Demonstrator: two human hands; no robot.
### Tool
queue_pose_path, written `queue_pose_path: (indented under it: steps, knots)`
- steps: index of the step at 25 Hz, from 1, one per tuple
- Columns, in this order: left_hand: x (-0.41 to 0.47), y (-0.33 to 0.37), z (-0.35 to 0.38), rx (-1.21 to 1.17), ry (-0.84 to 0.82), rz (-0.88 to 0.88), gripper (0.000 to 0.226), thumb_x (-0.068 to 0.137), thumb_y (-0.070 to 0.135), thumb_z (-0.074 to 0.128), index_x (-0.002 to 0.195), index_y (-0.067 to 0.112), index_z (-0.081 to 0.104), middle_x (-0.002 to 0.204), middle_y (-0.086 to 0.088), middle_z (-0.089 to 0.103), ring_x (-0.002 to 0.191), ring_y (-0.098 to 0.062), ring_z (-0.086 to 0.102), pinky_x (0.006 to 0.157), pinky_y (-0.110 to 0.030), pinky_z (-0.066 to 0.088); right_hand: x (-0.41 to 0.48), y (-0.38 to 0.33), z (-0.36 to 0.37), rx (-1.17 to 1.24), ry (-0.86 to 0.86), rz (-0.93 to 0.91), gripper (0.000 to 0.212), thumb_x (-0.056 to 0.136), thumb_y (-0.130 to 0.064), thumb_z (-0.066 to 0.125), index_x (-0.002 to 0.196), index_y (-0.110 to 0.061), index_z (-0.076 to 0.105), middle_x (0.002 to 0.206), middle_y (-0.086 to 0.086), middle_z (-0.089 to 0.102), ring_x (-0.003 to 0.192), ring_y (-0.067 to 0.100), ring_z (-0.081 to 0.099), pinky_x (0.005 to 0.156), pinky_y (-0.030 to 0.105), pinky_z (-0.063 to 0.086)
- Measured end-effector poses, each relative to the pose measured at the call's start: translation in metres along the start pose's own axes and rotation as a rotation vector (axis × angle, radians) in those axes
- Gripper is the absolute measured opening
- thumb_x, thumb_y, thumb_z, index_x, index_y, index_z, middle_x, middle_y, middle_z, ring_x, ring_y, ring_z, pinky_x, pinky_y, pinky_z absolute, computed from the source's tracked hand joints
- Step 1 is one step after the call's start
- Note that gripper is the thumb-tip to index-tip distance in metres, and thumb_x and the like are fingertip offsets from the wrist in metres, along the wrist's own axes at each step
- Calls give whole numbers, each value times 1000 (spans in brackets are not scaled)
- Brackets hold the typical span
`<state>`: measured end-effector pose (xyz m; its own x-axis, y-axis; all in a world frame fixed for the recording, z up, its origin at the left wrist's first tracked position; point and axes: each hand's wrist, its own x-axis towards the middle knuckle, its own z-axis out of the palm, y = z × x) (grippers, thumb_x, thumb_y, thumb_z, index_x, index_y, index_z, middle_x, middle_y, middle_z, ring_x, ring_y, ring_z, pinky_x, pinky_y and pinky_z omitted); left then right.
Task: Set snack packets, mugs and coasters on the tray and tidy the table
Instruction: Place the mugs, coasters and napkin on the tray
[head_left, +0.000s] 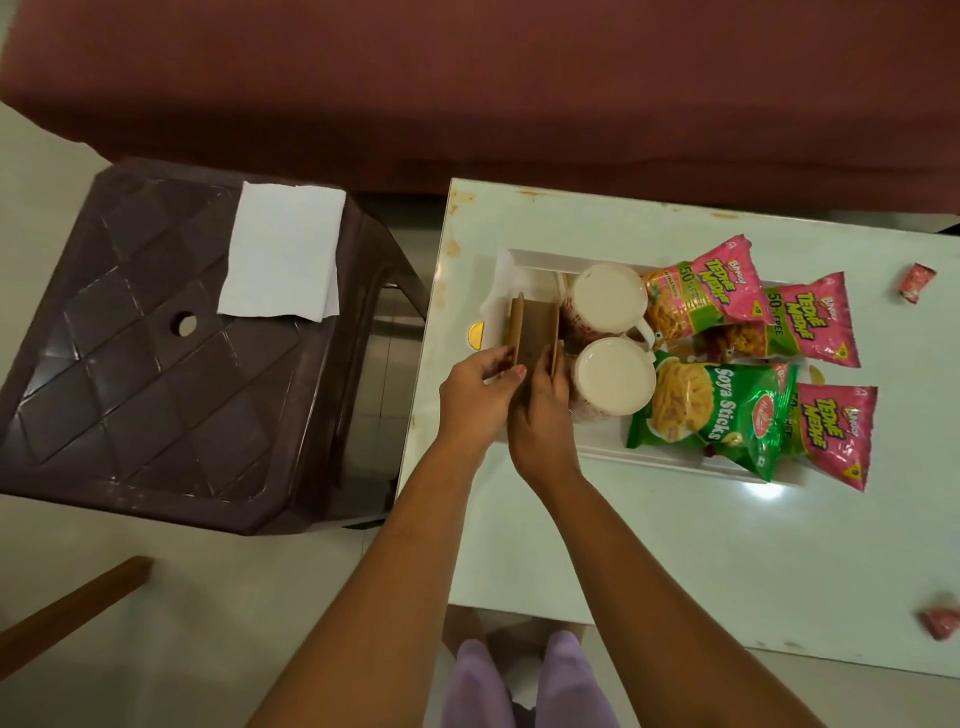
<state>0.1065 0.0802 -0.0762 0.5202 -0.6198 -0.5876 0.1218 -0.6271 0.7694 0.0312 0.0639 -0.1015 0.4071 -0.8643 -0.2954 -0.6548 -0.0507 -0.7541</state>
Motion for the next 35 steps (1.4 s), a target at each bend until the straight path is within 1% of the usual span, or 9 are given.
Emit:
queue_pose_path:
  steps: [4, 8, 12, 16, 20, 24, 27, 31, 35]
  knots:
    - [6, 0, 3, 119, 46, 49, 38, 90, 17, 61, 128, 19, 57, 127, -2, 64, 117, -22, 60, 101, -35, 45, 5, 6, 2, -111, -58, 19, 65, 97, -12, 45, 149, -13, 6, 159, 10, 4, 147, 24, 4, 118, 38, 21]
    - [8, 0, 6, 158, 69, 82, 39, 90, 16, 60, 128, 20, 56, 128, -3, 64, 116, -23, 61, 99, -35, 47, 5, 3, 1, -168, -78, 66, 76, 92, -5, 52, 150, -17, 4, 159, 8, -1, 147, 24, 5, 116, 34, 21]
    - [5, -1, 4, 93, 101, 89, 40, 91, 18, 59, 130, 23, 54, 127, -2, 63, 114, -19, 61, 97, -32, 47, -14, -8, 0, -198, 23, 48, 80, 87, 3, 54, 150, -16, 7, 159, 7, -8, 147, 24, 4, 114, 31, 23]
    - [-7, 1, -14, -115, 149, 70, 41, 90, 22, 60, 130, 29, 49, 112, 7, 62, 104, -14, 62, 94, -36, 53, -40, -21, -6, -16, 185, 50, 72, 80, 15, 50, 142, -15, 32, 155, 7, 19, 142, 22, 20, 113, 28, 26]
    - [-14, 9, -55, -295, 266, 157, 30, 90, 15, 60, 115, 29, 56, 110, -1, 67, 93, -14, 67, 81, -29, 56, -35, -54, -9, 92, 193, -60, 55, 80, 11, 48, 130, -12, 46, 135, 7, 41, 123, 16, 40, 102, 11, 31]
    - [-2, 26, -118, -375, 465, 229, 28, 90, 12, 59, 100, 38, 58, 98, 10, 68, 85, -4, 67, 75, -22, 56, 5, -101, 3, 98, 171, -87, 35, 87, -2, 51, 118, -18, 57, 125, 4, 55, 114, 17, 53, 95, 24, 47]
    - [14, 27, -163, -227, 628, 228, 29, 90, 11, 58, 112, 30, 57, 107, 12, 63, 99, -4, 60, 85, -24, 52, 30, -130, 28, 106, 82, -143, 26, 90, -8, 53, 113, -17, 59, 118, 3, 59, 105, 12, 55, 84, 8, 40]
    - [39, 13, -197, 130, 577, 154, 40, 93, 24, 54, 132, 25, 47, 137, -1, 49, 126, -20, 45, 105, -41, 43, 55, -153, 66, 66, -85, -147, 35, 93, -19, 51, 128, -19, 49, 129, 7, 51, 117, 21, 51, 99, 34, 48]
    - [62, 10, -205, 467, 431, 119, 52, 93, 36, 50, 141, 22, 36, 146, -12, 39, 133, -35, 33, 110, -50, 31, 71, -162, 91, -15, -130, -166, 39, 93, -28, 52, 131, -21, 45, 131, 10, 44, 116, 25, 49, 96, 34, 49]
